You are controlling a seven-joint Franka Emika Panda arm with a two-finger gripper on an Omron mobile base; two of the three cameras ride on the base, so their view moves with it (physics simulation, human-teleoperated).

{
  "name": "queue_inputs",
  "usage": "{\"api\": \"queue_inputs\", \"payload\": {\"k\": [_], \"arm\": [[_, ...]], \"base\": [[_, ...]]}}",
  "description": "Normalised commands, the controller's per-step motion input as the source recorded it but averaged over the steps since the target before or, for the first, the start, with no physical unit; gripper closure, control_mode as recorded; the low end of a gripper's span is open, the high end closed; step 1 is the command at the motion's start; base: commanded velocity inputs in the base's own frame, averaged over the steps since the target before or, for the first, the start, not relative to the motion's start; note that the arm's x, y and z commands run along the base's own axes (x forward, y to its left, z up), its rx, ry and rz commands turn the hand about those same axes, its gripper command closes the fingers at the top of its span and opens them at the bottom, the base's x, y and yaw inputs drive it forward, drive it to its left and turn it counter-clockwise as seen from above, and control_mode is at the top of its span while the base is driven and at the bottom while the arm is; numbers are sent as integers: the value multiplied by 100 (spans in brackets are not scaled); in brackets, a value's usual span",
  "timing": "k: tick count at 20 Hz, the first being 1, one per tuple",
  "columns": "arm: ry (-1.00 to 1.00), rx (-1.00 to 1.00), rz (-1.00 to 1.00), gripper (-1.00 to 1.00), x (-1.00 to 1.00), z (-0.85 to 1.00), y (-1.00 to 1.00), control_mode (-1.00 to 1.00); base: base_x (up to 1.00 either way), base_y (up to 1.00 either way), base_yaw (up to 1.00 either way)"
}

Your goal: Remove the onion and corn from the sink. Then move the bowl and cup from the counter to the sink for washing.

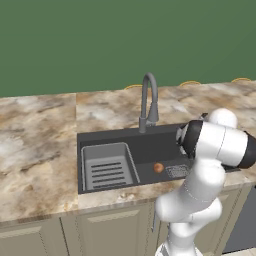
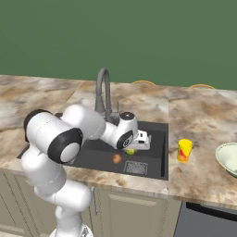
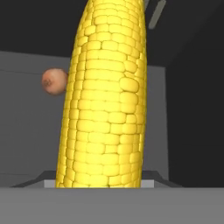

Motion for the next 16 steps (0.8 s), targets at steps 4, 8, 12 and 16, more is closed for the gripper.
{"api": "queue_inputs", "payload": {"k": [4, 8, 12, 16], "arm": [[0, 0, 0, 100, -10, 52, 0, -100], [0, 0, 0, 100, -22, 40, 1, -100], [-1, 0, 0, 100, -30, 39, 5, -100], [0, 0, 0, 100, -29, 35, 5, -100]], "base": [[0, 0, 0], [0, 0, 0], [0, 0, 0], [0, 0, 0]]}}
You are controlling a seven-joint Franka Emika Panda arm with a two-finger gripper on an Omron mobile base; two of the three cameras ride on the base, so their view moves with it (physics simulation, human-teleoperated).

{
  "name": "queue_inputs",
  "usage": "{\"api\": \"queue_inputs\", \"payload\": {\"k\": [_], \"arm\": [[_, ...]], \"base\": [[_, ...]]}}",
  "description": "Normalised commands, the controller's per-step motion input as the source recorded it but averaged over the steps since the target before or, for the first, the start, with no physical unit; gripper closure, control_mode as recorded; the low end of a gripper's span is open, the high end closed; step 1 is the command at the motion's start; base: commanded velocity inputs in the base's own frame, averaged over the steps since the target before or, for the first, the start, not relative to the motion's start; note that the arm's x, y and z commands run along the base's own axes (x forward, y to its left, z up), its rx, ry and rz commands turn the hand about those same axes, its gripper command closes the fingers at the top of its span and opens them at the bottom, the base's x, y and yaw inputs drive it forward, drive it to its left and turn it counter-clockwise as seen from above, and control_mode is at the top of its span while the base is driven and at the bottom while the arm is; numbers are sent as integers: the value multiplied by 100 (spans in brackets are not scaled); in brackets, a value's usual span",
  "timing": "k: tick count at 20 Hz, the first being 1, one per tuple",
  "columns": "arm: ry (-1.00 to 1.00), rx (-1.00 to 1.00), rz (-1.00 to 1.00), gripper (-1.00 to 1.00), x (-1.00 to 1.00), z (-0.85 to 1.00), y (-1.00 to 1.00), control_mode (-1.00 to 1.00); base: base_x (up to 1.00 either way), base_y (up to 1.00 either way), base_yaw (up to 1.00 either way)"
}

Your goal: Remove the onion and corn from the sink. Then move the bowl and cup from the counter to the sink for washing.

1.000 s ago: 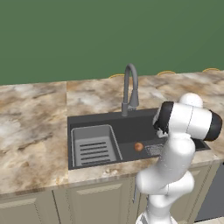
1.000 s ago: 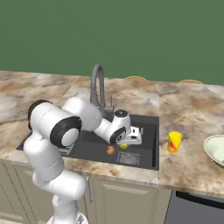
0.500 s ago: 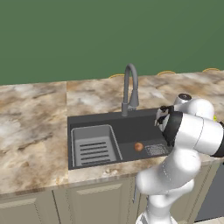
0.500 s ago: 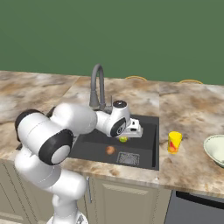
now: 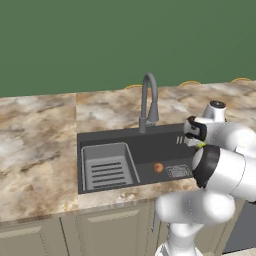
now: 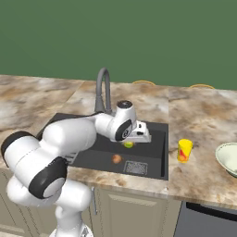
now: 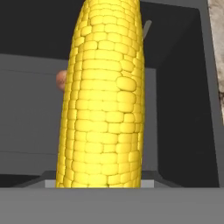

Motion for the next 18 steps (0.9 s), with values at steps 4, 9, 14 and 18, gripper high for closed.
{"api": "queue_inputs", "payload": {"k": [4, 9, 14, 18], "arm": [[0, 0, 0, 100, -25, 31, 9, -100], [0, 0, 0, 100, -32, 23, 15, -100], [0, 0, 0, 100, -33, 18, 20, -100], [0, 0, 0, 100, -34, 17, 23, -100]], "base": [[0, 0, 0], [0, 0, 0], [0, 0, 0], [0, 0, 0]]}}
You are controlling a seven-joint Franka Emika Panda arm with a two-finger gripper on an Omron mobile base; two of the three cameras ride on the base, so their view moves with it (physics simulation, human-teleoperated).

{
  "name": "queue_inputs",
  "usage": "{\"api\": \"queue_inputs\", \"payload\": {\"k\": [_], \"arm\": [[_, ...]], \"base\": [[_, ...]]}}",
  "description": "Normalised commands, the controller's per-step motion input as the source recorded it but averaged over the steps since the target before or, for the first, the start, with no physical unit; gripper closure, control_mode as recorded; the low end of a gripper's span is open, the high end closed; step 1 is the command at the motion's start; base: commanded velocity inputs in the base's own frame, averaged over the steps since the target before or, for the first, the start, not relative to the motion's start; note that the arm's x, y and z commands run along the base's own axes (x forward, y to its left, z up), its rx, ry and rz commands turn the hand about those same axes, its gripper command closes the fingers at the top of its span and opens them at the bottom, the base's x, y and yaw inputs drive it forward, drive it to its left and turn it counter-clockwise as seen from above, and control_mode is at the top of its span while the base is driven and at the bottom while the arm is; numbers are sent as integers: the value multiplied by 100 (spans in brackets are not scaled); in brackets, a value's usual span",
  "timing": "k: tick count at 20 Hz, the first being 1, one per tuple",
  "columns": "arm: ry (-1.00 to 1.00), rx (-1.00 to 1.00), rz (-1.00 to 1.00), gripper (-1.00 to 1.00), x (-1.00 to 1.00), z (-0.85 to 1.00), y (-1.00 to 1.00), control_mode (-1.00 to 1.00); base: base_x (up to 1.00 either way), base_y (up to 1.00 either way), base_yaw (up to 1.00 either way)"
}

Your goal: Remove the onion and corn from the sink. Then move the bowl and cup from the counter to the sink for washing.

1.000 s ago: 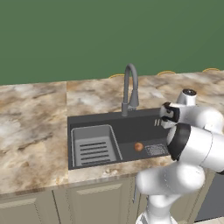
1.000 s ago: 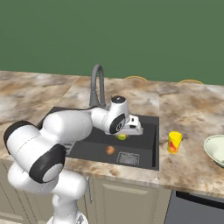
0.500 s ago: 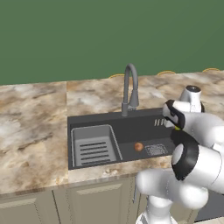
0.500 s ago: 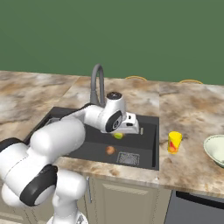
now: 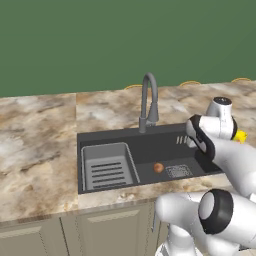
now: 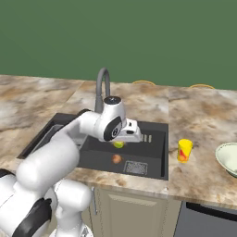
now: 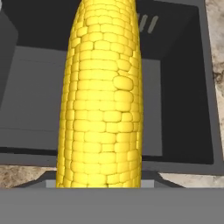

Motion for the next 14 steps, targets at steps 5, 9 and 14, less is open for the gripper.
{"api": "queue_inputs", "payload": {"k": [5, 9, 14], "arm": [[0, 0, 0, 100, -34, 18, 26, -100], [0, 0, 0, 100, -31, 17, 27, -100], [0, 0, 0, 100, -28, 13, 31, -100]], "base": [[0, 0, 0], [0, 0, 0], [0, 0, 0]]}}
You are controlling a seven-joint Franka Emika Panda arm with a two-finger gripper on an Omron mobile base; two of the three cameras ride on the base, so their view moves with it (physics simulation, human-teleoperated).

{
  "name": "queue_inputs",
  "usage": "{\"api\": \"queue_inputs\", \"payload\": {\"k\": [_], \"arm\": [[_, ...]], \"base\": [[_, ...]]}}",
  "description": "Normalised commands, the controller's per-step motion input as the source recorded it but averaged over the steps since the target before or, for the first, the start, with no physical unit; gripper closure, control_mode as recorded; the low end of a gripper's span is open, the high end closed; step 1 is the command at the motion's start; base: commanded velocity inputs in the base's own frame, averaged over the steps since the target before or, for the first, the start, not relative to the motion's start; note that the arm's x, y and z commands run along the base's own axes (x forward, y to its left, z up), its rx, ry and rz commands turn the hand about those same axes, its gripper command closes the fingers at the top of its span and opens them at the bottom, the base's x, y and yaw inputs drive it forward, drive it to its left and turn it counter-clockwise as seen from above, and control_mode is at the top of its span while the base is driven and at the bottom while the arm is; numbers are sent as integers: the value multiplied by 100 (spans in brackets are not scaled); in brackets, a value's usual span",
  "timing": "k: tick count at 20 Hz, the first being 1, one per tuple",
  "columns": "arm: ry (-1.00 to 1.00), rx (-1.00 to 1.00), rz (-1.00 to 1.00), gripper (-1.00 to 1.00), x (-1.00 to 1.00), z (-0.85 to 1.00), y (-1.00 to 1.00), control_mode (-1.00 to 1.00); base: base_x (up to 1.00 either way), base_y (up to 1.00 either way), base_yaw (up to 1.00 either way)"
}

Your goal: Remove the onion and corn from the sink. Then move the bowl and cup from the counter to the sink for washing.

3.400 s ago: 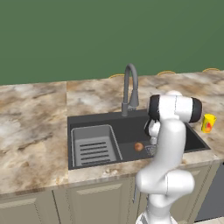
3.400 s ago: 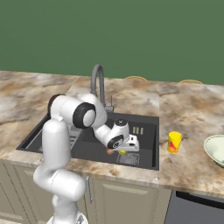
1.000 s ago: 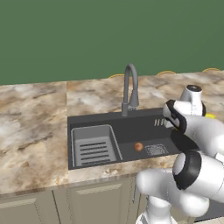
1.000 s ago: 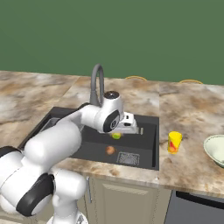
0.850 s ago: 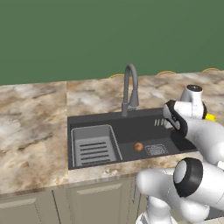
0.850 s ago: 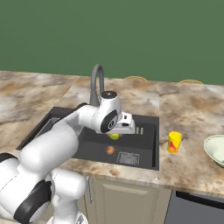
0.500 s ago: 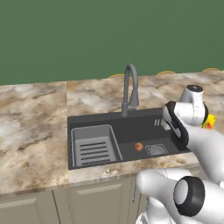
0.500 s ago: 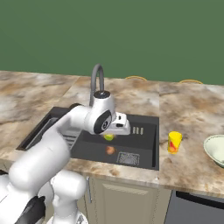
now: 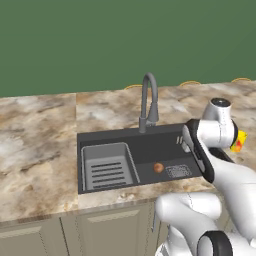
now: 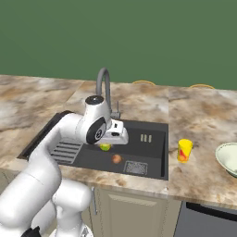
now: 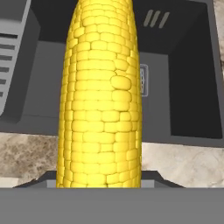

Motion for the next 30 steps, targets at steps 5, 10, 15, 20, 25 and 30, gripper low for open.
{"api": "queue_inputs", "payload": {"k": [5, 10, 15, 20, 25, 30], "arm": [[0, 0, 0, 100, -27, 9, 34, -100], [0, 0, 0, 100, -24, 7, 35, -100], [0, 0, 0, 100, -20, 6, 38, -100], [1, 0, 0, 100, -16, 8, 40, -100], [4, 0, 1, 100, -7, 7, 45, -100], [5, 0, 3, 100, 0, 4, 52, -100]], "base": [[0, 0, 0], [0, 0, 0], [0, 0, 0], [0, 0, 0], [0, 0, 0], [0, 0, 0]]}}
